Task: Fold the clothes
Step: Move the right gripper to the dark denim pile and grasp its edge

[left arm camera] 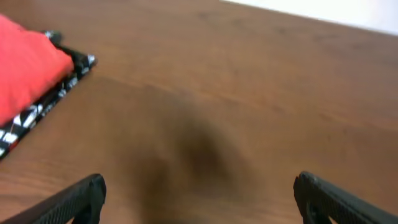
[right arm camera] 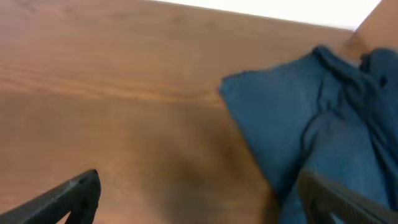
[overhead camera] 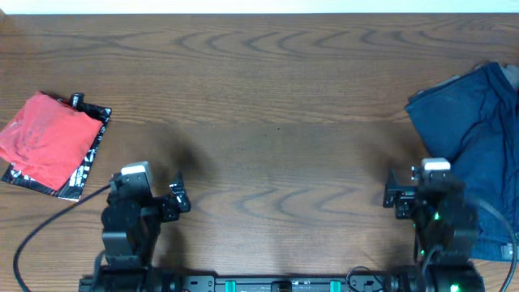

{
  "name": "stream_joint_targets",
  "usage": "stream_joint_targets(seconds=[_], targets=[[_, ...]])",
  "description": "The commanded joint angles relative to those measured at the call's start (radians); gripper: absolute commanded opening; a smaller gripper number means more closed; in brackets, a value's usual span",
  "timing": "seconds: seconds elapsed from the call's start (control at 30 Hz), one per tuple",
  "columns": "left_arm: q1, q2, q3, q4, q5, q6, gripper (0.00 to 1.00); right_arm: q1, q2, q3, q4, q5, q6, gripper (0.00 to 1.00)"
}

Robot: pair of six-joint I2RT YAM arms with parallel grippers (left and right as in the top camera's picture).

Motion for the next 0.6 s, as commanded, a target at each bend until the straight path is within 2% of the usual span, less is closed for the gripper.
stream_joint_targets(seconds=[0.0,0.1,0.17,0.3,0.37,0.47,0.57], targets=[[-0.003,0.082,0.105,-0.050,0.045,-0.009,0.98,-0.006,0.137,0.124,-0.062,-0.007,0.033,0.99],[-0.003,0.140,0.175,-0.109,0.084,-0.009,0.98,-0.006,0.242,0.238,-0.126,-0.057,0.042,0.99],[-0.003,0.173,0.217,-0.153,0.102,-0.009,0.98,-0.006,0.295,0.295,-0.124,-0.221,0.131,0.99],[-0.003,0.188,0.236,-0.175,0.103,-0.009,0.98,-0.006,0.322,0.323,-0.119,-0.405,0.134,0.99],[-0.003,0.187,0.236,-0.174,0.104,-0.009,0.98,-0.007,0.332,0.323,-0.133,-0.327,0.161,0.99],[-0.003,0.187,0.236,-0.173,0.103,-0.009,0.98,-0.007,0.383,0.323,-0.256,0.055,0.420,0.99],[-0.003,0.187,0.236,-0.174,0.100,-0.008,0.98,-0.007,0.467,0.320,-0.436,0.346,0.692,0.99]])
